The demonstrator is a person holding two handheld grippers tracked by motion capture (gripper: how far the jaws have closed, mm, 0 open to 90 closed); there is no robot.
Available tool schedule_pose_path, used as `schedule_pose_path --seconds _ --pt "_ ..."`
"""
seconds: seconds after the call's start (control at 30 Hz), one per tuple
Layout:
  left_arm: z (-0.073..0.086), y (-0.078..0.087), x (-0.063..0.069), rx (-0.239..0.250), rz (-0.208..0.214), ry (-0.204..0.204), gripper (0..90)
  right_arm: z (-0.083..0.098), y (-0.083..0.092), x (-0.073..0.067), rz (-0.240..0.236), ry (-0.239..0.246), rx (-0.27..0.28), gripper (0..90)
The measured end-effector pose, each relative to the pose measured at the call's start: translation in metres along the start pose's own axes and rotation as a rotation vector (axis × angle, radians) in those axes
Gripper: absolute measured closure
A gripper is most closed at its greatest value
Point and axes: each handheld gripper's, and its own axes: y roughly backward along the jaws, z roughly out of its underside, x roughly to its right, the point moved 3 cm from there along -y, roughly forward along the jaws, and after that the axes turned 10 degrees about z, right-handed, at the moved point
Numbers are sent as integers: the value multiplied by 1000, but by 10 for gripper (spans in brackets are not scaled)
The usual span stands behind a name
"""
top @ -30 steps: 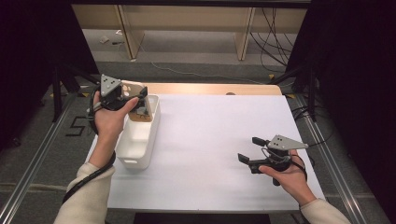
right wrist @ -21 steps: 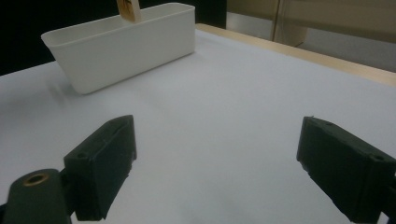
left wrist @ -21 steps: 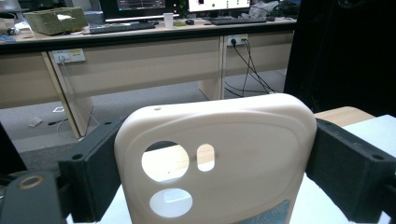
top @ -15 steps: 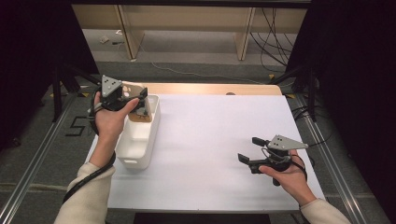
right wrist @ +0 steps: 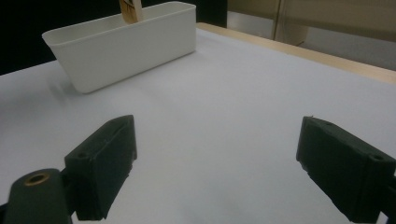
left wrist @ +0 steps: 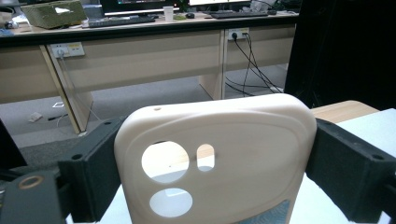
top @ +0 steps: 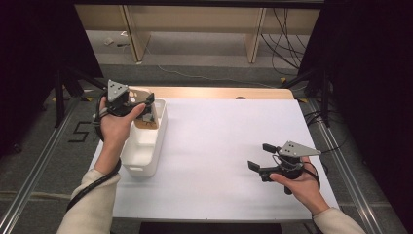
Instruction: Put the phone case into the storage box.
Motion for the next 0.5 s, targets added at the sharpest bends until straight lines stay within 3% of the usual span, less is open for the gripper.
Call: schedule_pose_path --seconds 0.5 --pt "3 -9 -7 -14 -2 10 106 1 -1 -1 -4 3 -6 136"
